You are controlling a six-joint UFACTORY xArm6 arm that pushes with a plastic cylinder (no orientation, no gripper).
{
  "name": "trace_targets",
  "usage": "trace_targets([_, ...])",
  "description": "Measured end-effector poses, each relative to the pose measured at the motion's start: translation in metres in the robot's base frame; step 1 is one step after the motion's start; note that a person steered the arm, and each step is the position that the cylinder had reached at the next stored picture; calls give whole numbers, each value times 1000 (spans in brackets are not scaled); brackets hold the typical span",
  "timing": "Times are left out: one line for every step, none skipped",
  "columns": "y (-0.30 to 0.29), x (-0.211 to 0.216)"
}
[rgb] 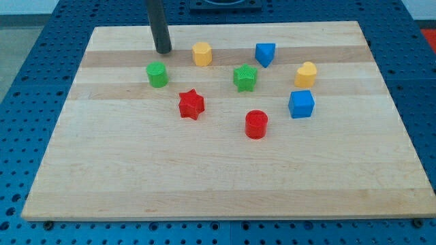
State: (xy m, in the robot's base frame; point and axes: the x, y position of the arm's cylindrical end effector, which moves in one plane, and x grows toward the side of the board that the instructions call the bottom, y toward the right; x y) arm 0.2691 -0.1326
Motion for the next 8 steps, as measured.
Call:
trace_targets([0, 0])
trace_targets([0, 0])
trace_targets([0, 0])
trace_targets([0, 1])
trace_targets([0, 1])
trace_targets([0, 1])
trace_targets([8, 9])
trace_targets([8, 49])
